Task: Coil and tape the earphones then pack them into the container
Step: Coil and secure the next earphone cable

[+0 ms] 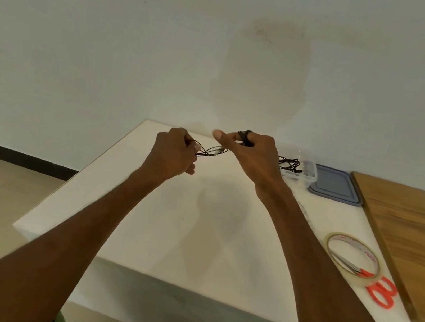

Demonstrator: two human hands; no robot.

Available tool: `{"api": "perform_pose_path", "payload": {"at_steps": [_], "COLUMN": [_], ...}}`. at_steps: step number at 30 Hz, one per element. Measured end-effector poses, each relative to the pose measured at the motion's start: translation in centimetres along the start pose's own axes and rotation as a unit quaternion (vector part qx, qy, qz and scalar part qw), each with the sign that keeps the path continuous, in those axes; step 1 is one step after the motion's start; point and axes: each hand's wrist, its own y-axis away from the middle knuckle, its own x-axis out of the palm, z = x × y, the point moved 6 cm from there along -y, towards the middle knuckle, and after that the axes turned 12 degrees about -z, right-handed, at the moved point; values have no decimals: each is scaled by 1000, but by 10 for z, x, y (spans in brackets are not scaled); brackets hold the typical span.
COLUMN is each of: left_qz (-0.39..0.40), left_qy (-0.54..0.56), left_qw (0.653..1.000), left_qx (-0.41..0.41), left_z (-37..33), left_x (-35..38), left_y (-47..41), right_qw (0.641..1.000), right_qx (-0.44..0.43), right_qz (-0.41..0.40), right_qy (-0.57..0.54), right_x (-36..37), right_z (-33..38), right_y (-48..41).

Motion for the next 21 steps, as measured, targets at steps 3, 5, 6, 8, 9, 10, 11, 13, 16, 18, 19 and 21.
{"api": "perform_pose_path", "payload": {"at_steps": [3,5,6,8,9,10,11,13,16,18,19,21], "left_qz": [-17,-17,-16,-9,-2,9,19,29,35,41,41,39], "left_qy": [-68,-83,-91,-98,-93,-85,-73,-48,-18,-10,-7,-7], "left_qw": [995,992,990,988,988,989,991,994,996,996,996,996], "left_qx": [69,95,107,121,123,121,115,96,77,74,74,75], "left_z": [-9,-14,-16,-18,-18,-17,-16,-14,-12,-12,-12,-12], "left_x": [1,1,2,1,0,0,0,-2,-2,0,1,1], "left_y": [2,3,4,6,6,6,7,6,5,5,6,6], "right_qw": [999,998,995,988,987,987,987,984,977,974,973,973], "right_qx": [-17,-61,-85,-108,-105,-99,-95,-90,-93,-101,-103,-102], "right_qz": [-16,-5,9,38,49,58,68,100,123,110,106,101], "right_qy": [-26,15,50,102,108,108,107,118,148,169,176,179], "right_x": [1,7,11,18,19,19,18,18,23,24,24,24], "right_z": [5,8,9,9,7,6,6,5,4,2,1,-1], "right_y": [2,5,8,10,10,9,8,8,10,9,9,9]}}
